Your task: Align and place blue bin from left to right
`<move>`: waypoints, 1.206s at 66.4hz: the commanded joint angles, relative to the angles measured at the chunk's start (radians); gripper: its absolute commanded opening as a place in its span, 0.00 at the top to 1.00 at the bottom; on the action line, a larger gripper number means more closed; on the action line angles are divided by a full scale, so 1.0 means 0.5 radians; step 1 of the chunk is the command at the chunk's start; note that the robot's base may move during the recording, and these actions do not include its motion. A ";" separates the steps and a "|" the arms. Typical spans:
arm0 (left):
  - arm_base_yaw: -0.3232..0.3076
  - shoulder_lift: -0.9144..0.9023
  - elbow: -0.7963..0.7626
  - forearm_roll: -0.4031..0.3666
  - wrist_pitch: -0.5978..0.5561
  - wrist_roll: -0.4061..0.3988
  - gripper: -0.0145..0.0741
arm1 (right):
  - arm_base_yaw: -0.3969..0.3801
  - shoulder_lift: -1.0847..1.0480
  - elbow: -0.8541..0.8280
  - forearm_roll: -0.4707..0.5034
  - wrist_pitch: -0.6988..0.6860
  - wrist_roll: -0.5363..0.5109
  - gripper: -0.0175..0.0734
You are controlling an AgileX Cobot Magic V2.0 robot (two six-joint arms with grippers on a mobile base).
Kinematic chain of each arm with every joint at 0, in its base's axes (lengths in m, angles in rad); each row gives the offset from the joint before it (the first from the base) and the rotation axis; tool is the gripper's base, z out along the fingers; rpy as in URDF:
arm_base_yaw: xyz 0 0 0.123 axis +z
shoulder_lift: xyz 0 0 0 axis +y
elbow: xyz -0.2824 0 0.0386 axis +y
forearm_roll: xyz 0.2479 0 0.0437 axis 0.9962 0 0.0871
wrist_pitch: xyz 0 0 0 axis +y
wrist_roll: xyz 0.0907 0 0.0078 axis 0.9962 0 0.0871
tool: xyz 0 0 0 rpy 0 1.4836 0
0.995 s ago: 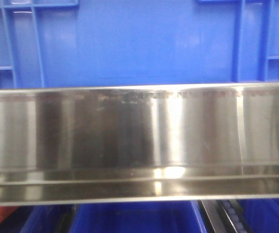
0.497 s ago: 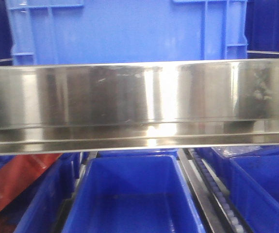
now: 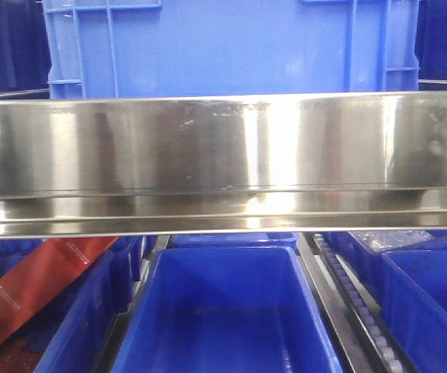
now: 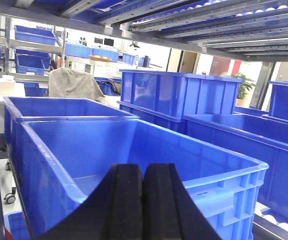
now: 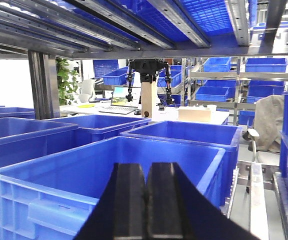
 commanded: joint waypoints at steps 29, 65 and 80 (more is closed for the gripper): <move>-0.009 -0.009 0.006 0.011 -0.021 -0.002 0.96 | 0.001 -0.007 0.004 -0.025 -0.070 -0.013 0.89; -0.009 -0.009 0.006 0.011 -0.021 -0.002 0.96 | -0.902 -0.593 0.701 1.097 -0.156 -1.425 0.89; -0.009 -0.009 0.006 0.011 -0.021 -0.002 0.96 | -1.096 -0.934 1.299 1.324 -0.425 -1.458 0.89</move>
